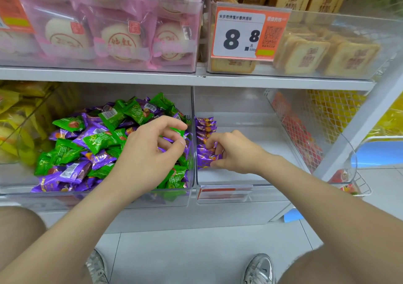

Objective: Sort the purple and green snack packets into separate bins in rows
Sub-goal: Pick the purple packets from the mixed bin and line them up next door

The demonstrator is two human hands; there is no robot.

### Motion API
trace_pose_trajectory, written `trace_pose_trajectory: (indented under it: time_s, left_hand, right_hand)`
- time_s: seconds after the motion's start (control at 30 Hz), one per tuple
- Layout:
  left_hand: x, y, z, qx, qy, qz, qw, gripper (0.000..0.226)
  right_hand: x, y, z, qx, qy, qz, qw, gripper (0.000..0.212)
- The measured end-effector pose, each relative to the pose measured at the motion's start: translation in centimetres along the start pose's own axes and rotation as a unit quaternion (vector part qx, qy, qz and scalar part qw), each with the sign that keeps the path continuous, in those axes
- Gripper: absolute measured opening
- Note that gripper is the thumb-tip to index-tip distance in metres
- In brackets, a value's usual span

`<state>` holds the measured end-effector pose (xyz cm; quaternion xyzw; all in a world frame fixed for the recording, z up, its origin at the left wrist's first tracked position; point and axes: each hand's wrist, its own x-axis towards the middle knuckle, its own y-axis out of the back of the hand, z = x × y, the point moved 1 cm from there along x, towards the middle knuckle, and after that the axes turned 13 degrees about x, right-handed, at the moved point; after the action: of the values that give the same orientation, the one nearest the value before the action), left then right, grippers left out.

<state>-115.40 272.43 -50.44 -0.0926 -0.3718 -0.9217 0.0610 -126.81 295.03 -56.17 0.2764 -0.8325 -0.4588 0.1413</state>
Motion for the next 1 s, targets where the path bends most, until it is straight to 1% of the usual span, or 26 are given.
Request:
trace_pose_trajectory:
  time_s: [0.13, 0.33, 0.57, 0.9, 1.0]
  left_hand:
    - [-0.1, -0.1, -0.1, -0.005, -0.004, -0.005, 1.0, 0.027]
    - [-0.2, 0.0, -0.1, -0.004, -0.009, -0.007, 1.0, 0.027]
    - [-0.3, -0.1, 0.0, 0.0, -0.011, -0.009, 1.0, 0.024]
    - [-0.3, 0.2, 0.2, 0.024, -0.006, -0.013, 1.0, 0.019]
    - [-0.4, 0.6, 0.4, 0.039, -0.001, -0.008, 0.999, 0.019]
  right_hand:
    - [0.0, -0.4, -0.5, -0.032, -0.02, 0.023, 0.999, 0.058]
    - [-0.1, -0.9, -1.1, -0.048, -0.046, 0.054, 0.996, 0.051]
    - [-0.2, -0.9, -1.8, -0.052, -0.028, 0.064, 0.996, 0.048]
    - [-0.6, -0.5, -2.4, -0.06, -0.036, 0.057, 0.996, 0.055]
    - [-0.9, 0.0, -2.6, -0.061, -0.047, 0.076, 0.994, 0.054]
